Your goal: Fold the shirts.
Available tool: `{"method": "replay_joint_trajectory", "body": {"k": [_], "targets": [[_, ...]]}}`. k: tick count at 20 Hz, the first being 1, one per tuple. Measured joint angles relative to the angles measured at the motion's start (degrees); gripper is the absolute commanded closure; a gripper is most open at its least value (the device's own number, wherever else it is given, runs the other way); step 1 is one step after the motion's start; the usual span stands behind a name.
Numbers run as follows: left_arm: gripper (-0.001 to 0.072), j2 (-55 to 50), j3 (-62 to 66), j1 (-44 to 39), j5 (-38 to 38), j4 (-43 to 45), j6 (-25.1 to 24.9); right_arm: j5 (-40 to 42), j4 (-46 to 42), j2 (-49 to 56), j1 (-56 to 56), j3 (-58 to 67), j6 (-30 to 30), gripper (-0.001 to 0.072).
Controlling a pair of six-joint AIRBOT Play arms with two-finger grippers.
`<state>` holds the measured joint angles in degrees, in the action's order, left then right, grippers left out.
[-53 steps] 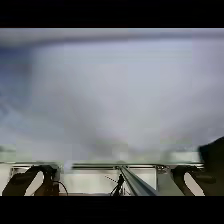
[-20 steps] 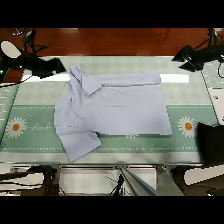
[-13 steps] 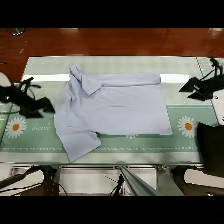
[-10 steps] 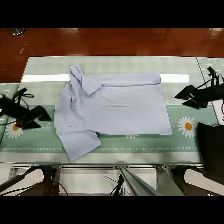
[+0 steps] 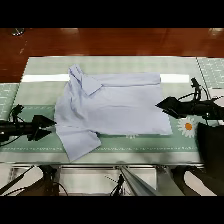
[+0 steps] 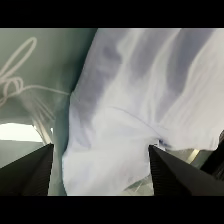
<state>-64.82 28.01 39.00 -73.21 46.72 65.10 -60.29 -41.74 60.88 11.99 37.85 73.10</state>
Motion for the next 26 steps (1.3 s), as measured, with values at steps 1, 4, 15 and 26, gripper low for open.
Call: {"method": "replay_joint_trajectory", "body": {"k": [1,4,15,26], "targets": [[0.0007,0.0,-0.46,0.11,0.81,-0.61,-0.72,0.42,0.59,-0.11,-0.92,-0.17,0.07,0.0087],[0.0009,-0.59,-1.2,-0.02,3.5,-1.95,-1.97,1.84,2.08,-0.35,-2.58,-0.5,0.5,0.0087],[0.0688,-8.11,-1.22,-10.05,8.35,-4.09,-6.95,-6.73,-3.43,-0.81,13.35,5.01,1.6,0.0087],[0.0688,-8.85,0.0,-11.39,7.41,-4.74,-7.54,-14.75,-19.63,-0.5,21.97,-7.96,6.23,0.0093]]}}
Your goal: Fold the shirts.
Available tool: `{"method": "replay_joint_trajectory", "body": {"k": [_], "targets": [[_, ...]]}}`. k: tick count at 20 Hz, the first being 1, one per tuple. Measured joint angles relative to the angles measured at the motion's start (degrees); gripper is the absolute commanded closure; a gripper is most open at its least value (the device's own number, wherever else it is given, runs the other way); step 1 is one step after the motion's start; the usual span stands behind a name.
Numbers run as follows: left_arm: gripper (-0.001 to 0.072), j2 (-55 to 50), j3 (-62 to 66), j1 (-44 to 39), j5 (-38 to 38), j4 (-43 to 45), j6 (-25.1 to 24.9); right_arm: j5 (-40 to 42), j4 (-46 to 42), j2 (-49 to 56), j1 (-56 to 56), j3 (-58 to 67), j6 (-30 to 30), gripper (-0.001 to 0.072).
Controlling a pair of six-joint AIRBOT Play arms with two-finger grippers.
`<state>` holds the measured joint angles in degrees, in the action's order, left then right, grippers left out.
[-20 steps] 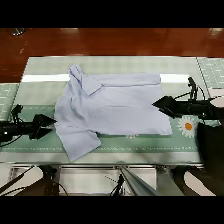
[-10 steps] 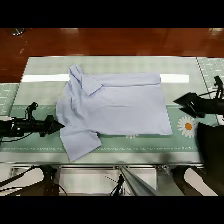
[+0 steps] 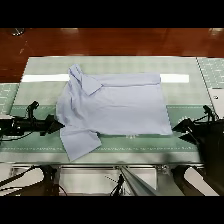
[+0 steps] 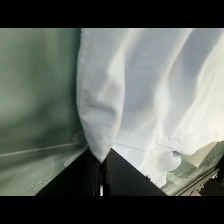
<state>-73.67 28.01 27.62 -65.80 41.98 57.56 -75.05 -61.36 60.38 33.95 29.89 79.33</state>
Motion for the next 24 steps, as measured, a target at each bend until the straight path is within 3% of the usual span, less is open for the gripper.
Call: {"method": "replay_joint_trajectory", "body": {"k": [9,10,11,12,16,18,21,24], "targets": [[0.0688,-0.02,0.04,-0.13,0.7,-0.39,-0.02,7.63,6.05,5.2,-9.38,0.2,-0.68,0.01],[0.0688,-0.02,0.04,-0.13,0.74,-0.39,-0.04,8.85,6.82,6.21,-11.21,1.14,-0.68,0.023],[0.0688,-0.02,0.04,-0.13,0.85,-0.39,-0.04,10.51,7.21,7.28,-12.98,2.03,-0.7,0.0562],[0.0688,-0.02,0.04,-0.13,0.94,-0.39,-0.04,11.61,7.15,8.41,-14.88,3.04,-0.92,0.0685],[0.0689,0.44,1.18,-0.13,1.29,-1.62,-0.17,9.73,8.44,10.95,-20.35,9.44,-2.64,0.0686],[0.069,2.12,4.22,-0.44,1.03,-6.58,-0.44,7.26,8.41,11.41,-21.24,17.35,-2.56,0.0686],[0.069,6.47,15.02,-2.4,1.42,-17.09,-0.72,3.69,7.19,11.74,-21.84,36.41,-0.44,0.0687],[0.069,10.82,32.87,-4.68,3.28,-21.88,1.16,2.01,3.63,11.85,-22.08,59.69,2.27,0.0687]]}}
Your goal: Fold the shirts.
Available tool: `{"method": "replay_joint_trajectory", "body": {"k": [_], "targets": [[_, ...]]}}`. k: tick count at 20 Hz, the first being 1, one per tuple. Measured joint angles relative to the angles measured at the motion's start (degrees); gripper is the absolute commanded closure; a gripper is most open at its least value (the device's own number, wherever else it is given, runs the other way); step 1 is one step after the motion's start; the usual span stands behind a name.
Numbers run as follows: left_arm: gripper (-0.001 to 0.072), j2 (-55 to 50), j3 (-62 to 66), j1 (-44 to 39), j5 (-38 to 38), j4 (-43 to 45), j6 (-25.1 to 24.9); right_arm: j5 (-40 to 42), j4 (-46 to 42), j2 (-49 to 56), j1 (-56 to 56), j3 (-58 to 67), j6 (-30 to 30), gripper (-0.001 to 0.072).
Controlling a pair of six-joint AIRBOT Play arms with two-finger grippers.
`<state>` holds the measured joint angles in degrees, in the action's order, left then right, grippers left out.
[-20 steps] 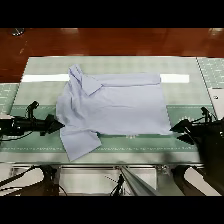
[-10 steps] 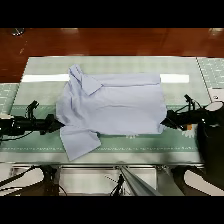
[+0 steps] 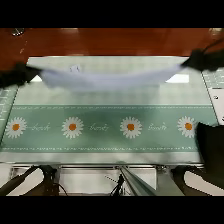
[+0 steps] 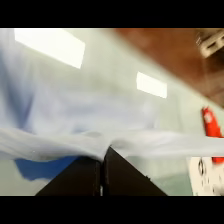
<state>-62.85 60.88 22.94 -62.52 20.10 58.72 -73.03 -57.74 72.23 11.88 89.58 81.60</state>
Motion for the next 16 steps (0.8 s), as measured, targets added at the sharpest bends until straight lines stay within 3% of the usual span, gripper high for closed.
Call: {"method": "replay_joint_trajectory", "body": {"k": [2,5,9,16], "targets": [[0.069,2.08,13.09,-0.76,1.09,2.71,2.69,-1.33,-1.97,-0.26,-0.07,14.19,1.84,0.0686],[0.069,5.33,30.29,-1.22,0.42,15.1,10.32,-4.9,-2.54,-3.96,-0.11,25.66,3.85,0.0686],[0.069,10.82,44.39,-1.44,-4.5,30.51,18.58,-8.2,-3.82,-12.72,-0.11,28.26,4.87,0.0686],[0.069,23.61,50.56,-5.99,-14.1,47.34,23.41,-14.73,-11.87,-26.51,-0.11,28.89,5.68,0.0686]]}}
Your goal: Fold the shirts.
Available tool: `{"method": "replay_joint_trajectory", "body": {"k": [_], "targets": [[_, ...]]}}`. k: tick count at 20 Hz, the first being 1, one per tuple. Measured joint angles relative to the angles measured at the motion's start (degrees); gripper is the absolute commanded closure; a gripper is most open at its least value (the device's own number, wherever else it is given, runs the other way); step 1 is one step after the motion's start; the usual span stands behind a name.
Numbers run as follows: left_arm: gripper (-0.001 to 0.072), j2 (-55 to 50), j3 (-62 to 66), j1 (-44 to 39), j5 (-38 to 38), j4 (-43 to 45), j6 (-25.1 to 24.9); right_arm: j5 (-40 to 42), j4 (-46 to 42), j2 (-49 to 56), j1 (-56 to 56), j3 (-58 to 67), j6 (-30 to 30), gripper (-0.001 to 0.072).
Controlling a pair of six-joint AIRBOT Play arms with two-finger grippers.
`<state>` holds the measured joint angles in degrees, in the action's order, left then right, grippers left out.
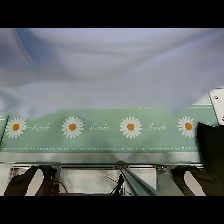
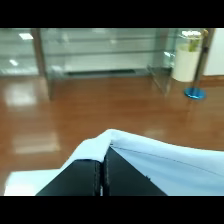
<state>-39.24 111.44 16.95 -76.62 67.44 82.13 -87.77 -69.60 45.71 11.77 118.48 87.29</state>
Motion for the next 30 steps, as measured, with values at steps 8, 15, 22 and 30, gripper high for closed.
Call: {"method": "replay_joint_trajectory", "body": {"k": [8,15,22,30], "targets": [[0.0689,3.21,-12.94,-10.64,-3.61,13.49,5.88,-6.03,0.02,-4.13,0.0,-12.48,1.49,0.0686],[0.0689,-11.17,-35.08,-12.02,7.72,9.92,7.04,9.88,3.78,3.85,-0.07,-41.38,-2.8,0.0686],[0.0689,-39.85,-28.79,-14.21,18.12,4.2,7.61,26.43,13.11,29.99,-0.07,-39.56,-7.37,0.0686],[0.0688,-59.84,-18.14,-14.73,19.06,-1.79,8.74,27.71,18.84,55.69,-0.07,-21.44,-3.85,0.0686]]}}
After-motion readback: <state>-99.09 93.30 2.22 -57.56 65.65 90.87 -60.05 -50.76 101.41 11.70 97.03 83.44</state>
